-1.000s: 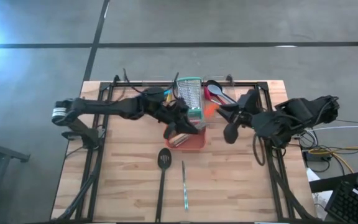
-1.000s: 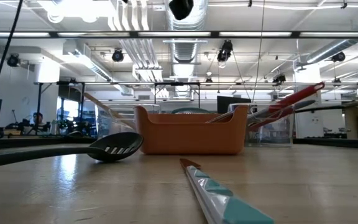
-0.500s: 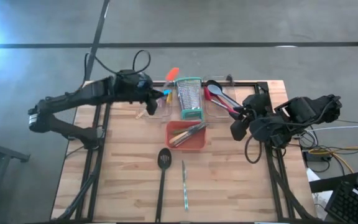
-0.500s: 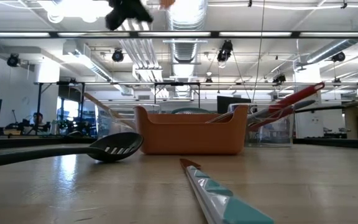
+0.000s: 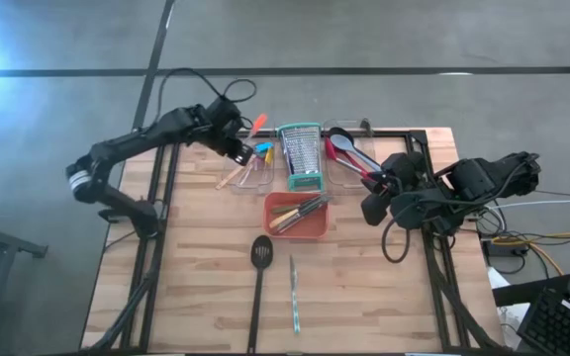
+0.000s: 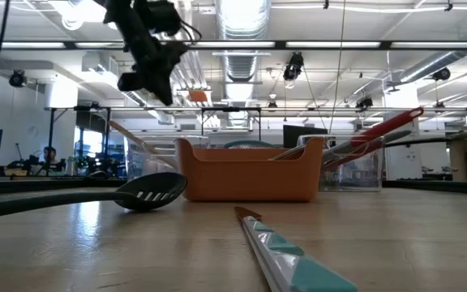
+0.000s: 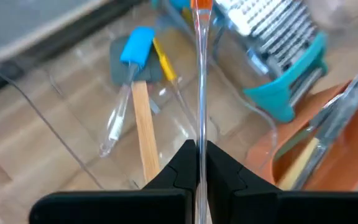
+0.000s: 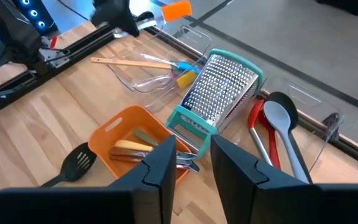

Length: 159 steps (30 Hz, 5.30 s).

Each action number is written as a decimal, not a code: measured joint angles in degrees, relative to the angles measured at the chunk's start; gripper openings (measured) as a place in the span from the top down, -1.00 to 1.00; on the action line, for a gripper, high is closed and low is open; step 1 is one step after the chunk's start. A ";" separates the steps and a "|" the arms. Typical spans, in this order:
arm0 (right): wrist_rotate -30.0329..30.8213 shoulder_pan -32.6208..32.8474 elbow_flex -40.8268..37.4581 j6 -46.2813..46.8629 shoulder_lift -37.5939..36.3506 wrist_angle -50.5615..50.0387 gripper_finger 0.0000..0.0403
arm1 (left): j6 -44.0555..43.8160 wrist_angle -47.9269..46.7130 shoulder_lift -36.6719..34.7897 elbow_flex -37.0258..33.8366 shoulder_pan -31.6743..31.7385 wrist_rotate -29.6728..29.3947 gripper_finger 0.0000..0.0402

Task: Pick & Place Kitchen Items
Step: Put the orange spatula into the left transparent bin, then put the blue patterned knife into the orange bin

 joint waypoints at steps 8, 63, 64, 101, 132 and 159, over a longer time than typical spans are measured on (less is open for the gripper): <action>-0.01 0.00 0.00 0.01 0.50 0.26 0.60 | -2.37 -3.34 8.98 0.66 0.90 1.84 0.93; -7.74 0.00 -0.24 -2.21 4.15 4.22 0.58 | -2.96 -9.05 -3.44 20.39 -19.12 -1.51 0.20; -7.99 0.00 -0.24 -3.35 4.82 6.29 0.60 | -3.67 -8.87 -4.82 20.39 -21.68 -3.53 0.21; -25.89 11.55 0.66 34.25 40.31 42.22 0.96 | -17.51 -8.35 -11.95 17.69 -64.58 -39.50 0.26; -41.71 9.44 1.15 45.03 56.51 44.16 0.11 | -14.67 -8.41 -11.95 17.68 -64.58 -38.93 0.26; -44.21 7.36 1.36 31.38 57.89 27.23 0.85 | -15.93 -8.39 -11.95 17.68 -64.58 -37.08 0.26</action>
